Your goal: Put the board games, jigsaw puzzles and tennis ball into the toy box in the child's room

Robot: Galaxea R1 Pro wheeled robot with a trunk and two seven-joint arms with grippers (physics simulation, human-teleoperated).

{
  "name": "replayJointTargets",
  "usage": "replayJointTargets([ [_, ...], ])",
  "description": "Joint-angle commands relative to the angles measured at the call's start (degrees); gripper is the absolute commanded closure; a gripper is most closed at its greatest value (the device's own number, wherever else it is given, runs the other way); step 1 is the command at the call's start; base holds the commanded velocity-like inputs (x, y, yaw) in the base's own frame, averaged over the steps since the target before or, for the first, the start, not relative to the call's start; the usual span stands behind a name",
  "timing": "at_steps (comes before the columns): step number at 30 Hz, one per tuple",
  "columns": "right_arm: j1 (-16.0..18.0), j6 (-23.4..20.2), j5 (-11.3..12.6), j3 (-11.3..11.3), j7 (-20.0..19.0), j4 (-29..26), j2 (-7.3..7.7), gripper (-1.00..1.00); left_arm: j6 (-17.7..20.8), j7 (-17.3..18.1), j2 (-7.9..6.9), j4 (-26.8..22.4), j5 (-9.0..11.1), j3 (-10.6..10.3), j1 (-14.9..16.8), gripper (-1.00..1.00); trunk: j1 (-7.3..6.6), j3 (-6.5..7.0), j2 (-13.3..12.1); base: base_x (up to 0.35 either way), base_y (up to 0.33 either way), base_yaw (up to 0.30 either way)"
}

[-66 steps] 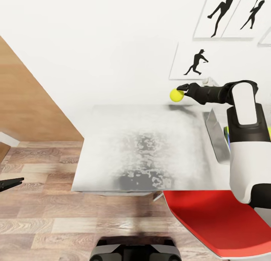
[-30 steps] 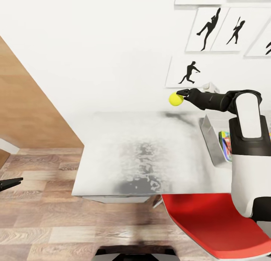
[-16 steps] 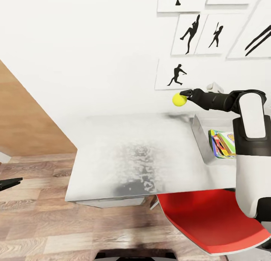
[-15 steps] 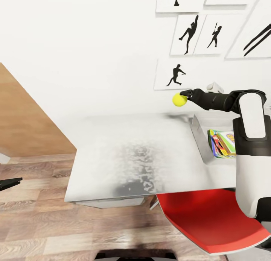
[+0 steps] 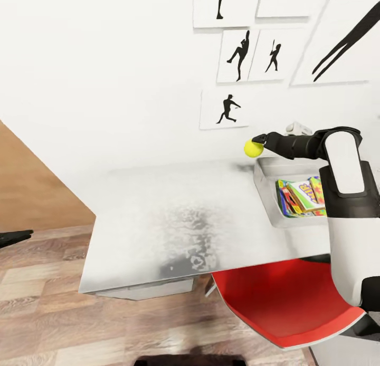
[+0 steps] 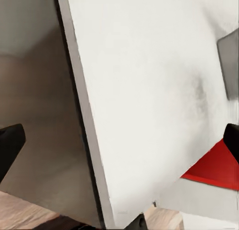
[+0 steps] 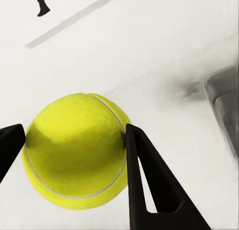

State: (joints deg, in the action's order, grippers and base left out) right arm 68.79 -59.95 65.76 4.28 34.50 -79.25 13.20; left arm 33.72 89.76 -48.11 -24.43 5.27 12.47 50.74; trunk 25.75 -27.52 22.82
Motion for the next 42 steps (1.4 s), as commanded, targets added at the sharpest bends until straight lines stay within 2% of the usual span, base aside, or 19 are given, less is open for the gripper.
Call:
replayJointTargets([
  [1,0.08,-0.05,0.53,0.23,0.74,0.16,-0.01,1.0,1.94,0.24,0.24,-2.07,0.1,0.0,-0.04,-1.0,0.04,0.0,0.1,0.0,0.0,-0.156],
  [2,0.09,-0.05,0.49,0.38,1.0,0.44,-0.08,1.0,4.31,0.24,1.0,-6.04,0.29,0.02,-0.1,-1.0,0.04,0.09,0.1,0.0,0.0,-0.156],
  [6,0.07,-0.05,0.45,0.65,1.3,0.87,-0.16,1.0,9.05,0.24,2.3,-13.78,0.63,0.09,-0.17,-1.0,0.04,0.45,0.1,0.0,0.0,-0.156],
  [11,0.04,-0.05,0.4,0.74,1.41,1.21,-0.18,1.0,13.09,0.24,3.02,-18.15,1.55,0.34,-0.19,-1.0,0.04,0.9,0.1,0.0,0.0,-0.156],
  [14,0.04,-0.05,0.36,0.74,1.43,1.51,-0.23,1.0,14.82,0.24,3.08,-20.3,4.25,0.38,-0.07,-1.0,0.04,1.17,0.1,0.0,0.0,-0.156],
  [15,0.03,-0.05,0.35,0.73,1.48,1.95,-0.26,1.0,16.68,0.24,3.13,-22.91,7.94,0.21,-0.01,-1.0,0.04,1.26,0.1,0.0,0.0,-0.155],
  [18,0.06,-0.05,0.29,0.73,1.6,3.0,-0.31,1.0,19.66,0.24,3.28,-27.69,11.99,-0.14,0.0,-1.0,0.04,1.53,0.1,0.0,0.0,-0.153],
  [21,0.11,-0.05,0.26,0.73,2.46,4.46,-0.41,1.0,21.41,0.24,3.4,-31.7,13.83,-0.23,-0.02,-1.0,0.04,1.8,0.1,0.0,0.0,-0.144],
  [24,0.17,-0.05,0.25,0.73,4.47,5.87,-0.49,1.0,22.27,0.24,3.63,-33.77,14.64,-0.24,-0.02,-1.0,0.04,2.01,0.1,0.0,0.0,-0.097],
  [30,0.35,-0.05,0.31,0.73,8.39,8.19,-0.61,1.0,22.52,0.24,4.62,-35.0,15.05,-0.21,-0.03,-1.0,0.04,2.14,0.1,0.0,0.0,-0.027],
  [35,0.7,-0.05,0.25,0.78,9.33,11.72,-0.64,1.0,22.36,0.24,4.92,-35.22,15.07,-0.25,-0.11,-1.0,0.04,2.16,0.1,0.0,0.0,-0.004],
  [42,3.83,-0.05,0.17,0.74,10.07,13.8,-0.69,1.0,22.07,0.24,4.9,-35.24,15.04,-0.25,-0.17,-1.0,0.04,2.16,0.1,0.0,0.0,0.0],
])
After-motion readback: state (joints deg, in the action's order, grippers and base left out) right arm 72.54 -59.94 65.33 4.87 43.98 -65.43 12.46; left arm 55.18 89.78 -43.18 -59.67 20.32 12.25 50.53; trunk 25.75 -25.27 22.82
